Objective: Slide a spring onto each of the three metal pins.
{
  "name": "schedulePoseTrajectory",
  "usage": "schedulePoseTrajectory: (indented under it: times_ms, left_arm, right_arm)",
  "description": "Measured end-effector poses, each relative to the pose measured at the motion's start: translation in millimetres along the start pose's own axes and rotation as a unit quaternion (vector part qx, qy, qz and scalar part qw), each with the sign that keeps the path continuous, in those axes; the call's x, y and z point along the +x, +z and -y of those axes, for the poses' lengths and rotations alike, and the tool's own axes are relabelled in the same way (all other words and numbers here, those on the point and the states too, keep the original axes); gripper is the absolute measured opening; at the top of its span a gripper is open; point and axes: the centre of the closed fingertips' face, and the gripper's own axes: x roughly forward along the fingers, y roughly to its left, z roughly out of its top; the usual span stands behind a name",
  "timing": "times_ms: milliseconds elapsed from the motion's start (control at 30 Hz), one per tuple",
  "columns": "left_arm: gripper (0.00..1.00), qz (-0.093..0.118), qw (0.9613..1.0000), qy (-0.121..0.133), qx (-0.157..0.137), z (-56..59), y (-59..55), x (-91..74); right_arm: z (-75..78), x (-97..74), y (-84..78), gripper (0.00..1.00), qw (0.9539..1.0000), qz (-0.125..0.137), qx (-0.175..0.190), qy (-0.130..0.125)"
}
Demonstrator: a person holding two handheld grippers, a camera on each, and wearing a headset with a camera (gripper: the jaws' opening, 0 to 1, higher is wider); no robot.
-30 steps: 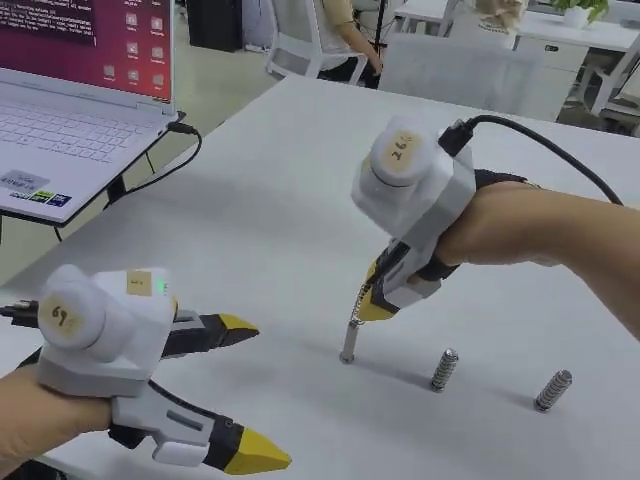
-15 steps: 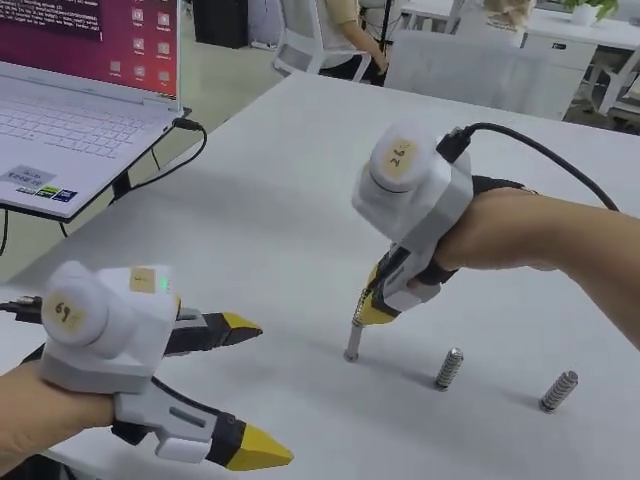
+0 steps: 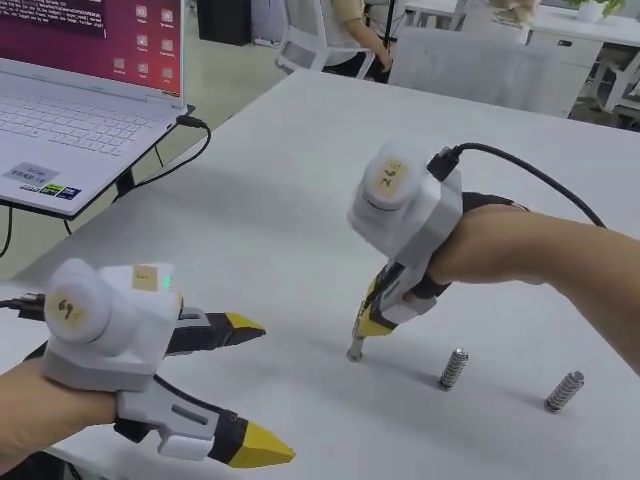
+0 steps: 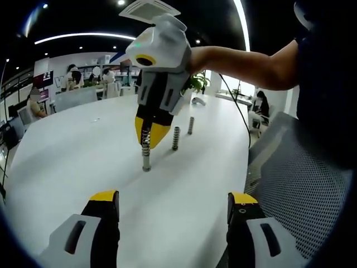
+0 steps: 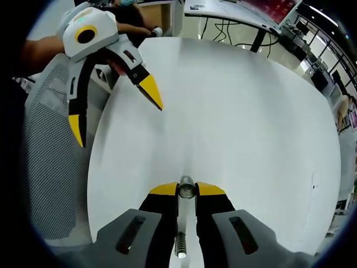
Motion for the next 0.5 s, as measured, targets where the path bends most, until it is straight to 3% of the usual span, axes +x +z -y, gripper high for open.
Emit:
schedulePoseTrajectory:
  times_ms: [500]
  left_arm:
    - [0.74, 0.000, 1.0000, 0.000, 0.000, -0.5, 1.3, -0.6]
  right_arm:
    - [-9.9, 18.0, -3.0, 0.09, 0.9999, -0.006, 0.006, 0.015]
